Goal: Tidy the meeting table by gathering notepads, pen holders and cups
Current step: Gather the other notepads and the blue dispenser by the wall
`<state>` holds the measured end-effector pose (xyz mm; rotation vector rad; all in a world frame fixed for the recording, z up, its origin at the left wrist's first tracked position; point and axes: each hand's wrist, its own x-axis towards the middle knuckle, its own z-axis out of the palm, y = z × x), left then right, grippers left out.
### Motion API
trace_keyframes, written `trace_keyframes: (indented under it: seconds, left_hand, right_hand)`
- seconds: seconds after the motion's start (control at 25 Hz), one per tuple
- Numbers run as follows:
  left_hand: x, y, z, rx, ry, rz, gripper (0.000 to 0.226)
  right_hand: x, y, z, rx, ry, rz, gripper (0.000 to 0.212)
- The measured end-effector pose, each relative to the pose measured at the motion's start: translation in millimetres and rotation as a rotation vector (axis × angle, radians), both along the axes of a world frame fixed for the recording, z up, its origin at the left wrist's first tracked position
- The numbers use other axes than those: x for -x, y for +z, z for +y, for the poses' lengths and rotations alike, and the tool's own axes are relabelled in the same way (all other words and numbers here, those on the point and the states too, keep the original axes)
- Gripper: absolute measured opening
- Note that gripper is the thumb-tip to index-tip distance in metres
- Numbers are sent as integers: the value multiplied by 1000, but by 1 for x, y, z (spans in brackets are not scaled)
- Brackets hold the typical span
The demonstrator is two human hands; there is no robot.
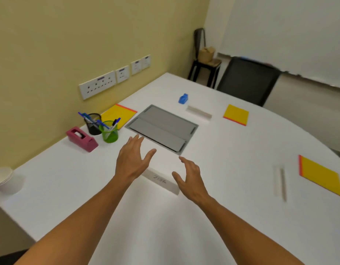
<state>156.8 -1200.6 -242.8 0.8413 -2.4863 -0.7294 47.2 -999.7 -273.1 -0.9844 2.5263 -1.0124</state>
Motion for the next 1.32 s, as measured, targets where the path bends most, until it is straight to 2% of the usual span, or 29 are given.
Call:
trace_keyframes:
  seconds: [0.2,0.4,0.6,0.84,0.96,1.2,1.32]
  left_hand:
    - [-7,28,93,86,-105,-78,79]
    - [-18,57,237,131,-216,-38,76]
    - [-12,73,388,34,-336,39,76]
    - [-1,84,546,-117,-479,117,75]
    - [7,74,622,-142,-580,108,78]
    - [43,60,768,-13,-842,52,87]
    - [75,44,835,-10,-932,53,86]
  right_hand:
    - [-9,36,108,42,-70,54,55]
    - [-34,67,248,67,-121,138,54]
    - [-64,90,391,22,-200,176,57]
    - [-86,108,551,8,-392,180,58]
    - [-92,107,630,6,-524,176,59]
    - [-94,86,762,-11,-758,140,59]
    - [-76,69,836,-46,-836,126,61]
